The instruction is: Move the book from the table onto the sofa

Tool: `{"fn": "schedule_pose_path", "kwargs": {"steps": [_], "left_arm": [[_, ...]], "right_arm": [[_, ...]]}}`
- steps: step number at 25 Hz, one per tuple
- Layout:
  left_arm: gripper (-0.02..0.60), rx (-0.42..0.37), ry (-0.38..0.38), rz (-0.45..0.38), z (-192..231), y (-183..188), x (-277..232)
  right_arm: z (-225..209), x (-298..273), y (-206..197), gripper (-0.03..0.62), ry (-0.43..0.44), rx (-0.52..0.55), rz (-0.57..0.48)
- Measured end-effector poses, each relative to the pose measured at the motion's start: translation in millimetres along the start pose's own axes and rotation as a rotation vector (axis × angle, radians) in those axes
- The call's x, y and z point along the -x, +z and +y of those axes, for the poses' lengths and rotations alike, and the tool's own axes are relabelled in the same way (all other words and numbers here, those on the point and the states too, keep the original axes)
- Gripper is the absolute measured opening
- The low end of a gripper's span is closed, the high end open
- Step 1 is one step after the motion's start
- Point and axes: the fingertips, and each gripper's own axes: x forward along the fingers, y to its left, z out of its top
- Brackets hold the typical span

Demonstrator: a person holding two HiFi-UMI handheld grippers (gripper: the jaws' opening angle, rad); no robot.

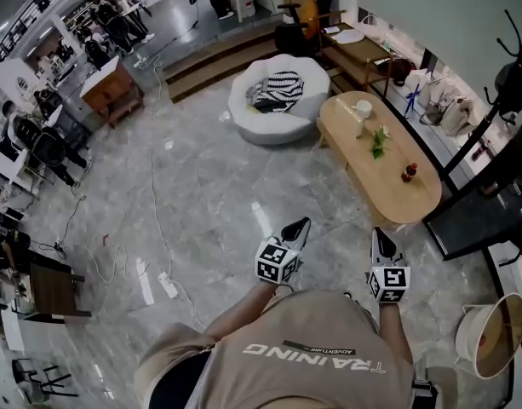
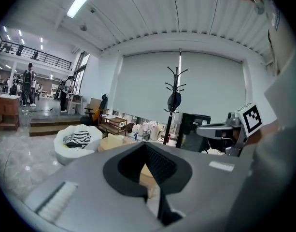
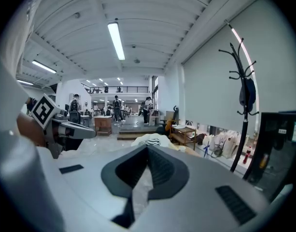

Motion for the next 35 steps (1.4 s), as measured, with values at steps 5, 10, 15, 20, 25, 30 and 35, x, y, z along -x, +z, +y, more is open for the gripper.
{"fn": "schedule_pose_path", "kwargs": {"steps": [5, 10, 15, 20, 25, 30, 35], "left_arm": [[-0.009, 0.01, -0.019, -0.01, 28, 4, -12], [-0.009, 0.02, -0.009, -0.024, 39, 17, -26], [-0.009, 0.083, 0.067, 0.042, 66, 4, -47], [-0.009, 0.188, 0.155, 0.0, 81, 27, -77], [-0.009, 0.137, 0.193, -0.034, 84, 54, -126], [-0.009, 0.17, 0.179, -0.022, 76, 60, -173], [-0.008, 0.089, 0.171, 0.029, 77, 68, -207]], "right_arm": [[3, -14, 4, 0.005, -0.038, -0.02, -0.008], [-17, -35, 0, 0.005, -0.028, -0.034, 0.038], [-31, -86, 11, 0.005, 0.076, -0.013, 0.034], [-68, -133, 21, 0.005, 0.143, -0.03, 0.038], [-89, -178, 20, 0.005, 0.248, 0.009, 0.046], [-122, -199, 19, 0.005, 0.286, -0.033, 0.052], [-145, -207, 0, 0.005, 0.282, -0.104, 0.081]]}}
